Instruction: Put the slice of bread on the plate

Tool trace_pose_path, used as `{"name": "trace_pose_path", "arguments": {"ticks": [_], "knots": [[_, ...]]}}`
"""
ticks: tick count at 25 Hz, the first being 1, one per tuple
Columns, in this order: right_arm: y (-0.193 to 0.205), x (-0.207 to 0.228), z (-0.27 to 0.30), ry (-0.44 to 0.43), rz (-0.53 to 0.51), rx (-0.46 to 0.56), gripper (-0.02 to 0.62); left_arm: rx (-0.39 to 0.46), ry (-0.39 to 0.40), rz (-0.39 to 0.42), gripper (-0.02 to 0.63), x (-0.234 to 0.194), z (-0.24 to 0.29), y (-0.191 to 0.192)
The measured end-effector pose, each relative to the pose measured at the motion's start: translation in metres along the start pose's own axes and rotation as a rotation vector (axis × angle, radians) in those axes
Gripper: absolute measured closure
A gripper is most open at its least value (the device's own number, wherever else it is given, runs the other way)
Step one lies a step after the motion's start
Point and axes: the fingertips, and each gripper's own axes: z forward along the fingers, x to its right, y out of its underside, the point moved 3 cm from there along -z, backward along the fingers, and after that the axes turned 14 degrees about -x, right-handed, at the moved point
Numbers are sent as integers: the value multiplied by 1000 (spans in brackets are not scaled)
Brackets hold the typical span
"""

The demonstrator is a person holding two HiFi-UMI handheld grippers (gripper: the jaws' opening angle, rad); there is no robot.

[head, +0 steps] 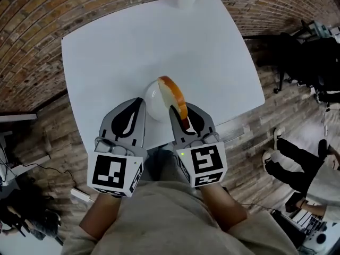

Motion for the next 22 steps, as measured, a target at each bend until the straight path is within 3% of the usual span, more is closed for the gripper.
{"name": "trace_pose_path", "arguments": {"ticks": [11, 16, 22], "knots": [[19, -7, 34, -200, 126, -108, 503, -13, -21, -30, 595, -9, 4, 4], [31, -6, 51, -354, 353, -150, 503, -19, -38, -48, 595, -13, 4, 6], [39, 5, 67, -430, 556, -151, 503, -34, -52, -61, 595, -20, 5, 9]]}}
